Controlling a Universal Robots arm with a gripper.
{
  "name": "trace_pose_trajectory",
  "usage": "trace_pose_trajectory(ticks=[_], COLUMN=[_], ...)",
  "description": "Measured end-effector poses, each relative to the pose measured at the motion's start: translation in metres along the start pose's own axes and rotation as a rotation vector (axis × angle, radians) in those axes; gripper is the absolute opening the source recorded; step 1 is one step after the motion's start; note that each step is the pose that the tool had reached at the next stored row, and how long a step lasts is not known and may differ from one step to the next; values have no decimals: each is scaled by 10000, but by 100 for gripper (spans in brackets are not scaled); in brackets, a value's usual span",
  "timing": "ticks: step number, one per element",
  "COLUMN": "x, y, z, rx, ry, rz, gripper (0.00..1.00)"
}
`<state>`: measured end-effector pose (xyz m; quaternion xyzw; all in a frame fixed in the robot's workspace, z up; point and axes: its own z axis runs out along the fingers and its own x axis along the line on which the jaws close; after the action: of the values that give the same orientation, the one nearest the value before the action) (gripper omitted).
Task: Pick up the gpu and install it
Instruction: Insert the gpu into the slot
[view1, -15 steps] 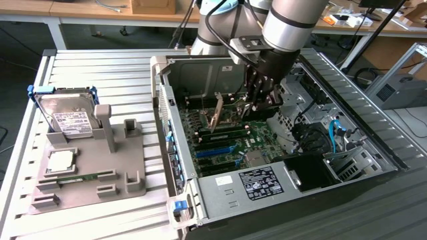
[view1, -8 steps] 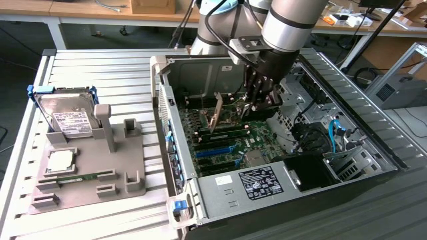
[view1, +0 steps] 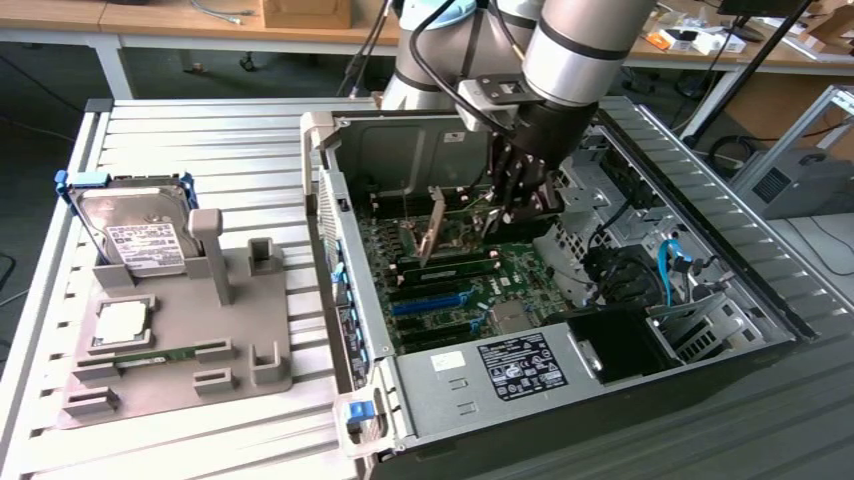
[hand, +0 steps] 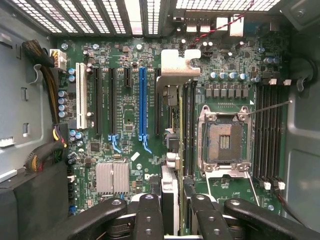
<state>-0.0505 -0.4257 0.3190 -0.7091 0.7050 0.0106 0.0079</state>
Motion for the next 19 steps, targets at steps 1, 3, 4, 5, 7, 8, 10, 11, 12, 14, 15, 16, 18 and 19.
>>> trace_pose_trajectory(ticks=[1,3,4,5,7,8,10,11,12,14,15,16,18,19], x=[0,0,0,0,0,0,0,0,0,0,0,0,1,1], y=[3,14,17,21,29,32,42,45,48,55,57,60,66,68], z=[2,8,9,11,15,17,22,24,26,29,32,34,38,40], rx=[0,-1,-1,-1,-1,0,-1,-1,0,0,-1,-1,0,-1], ry=[0,0,1,1,0,0,0,0,0,0,0,0,-1,0], rz=[0,-1,0,0,-1,0,-1,-1,-1,0,-1,-1,-1,-1], gripper=[27,27,27,27,27,27,27,27,27,27,27,27,27,27])
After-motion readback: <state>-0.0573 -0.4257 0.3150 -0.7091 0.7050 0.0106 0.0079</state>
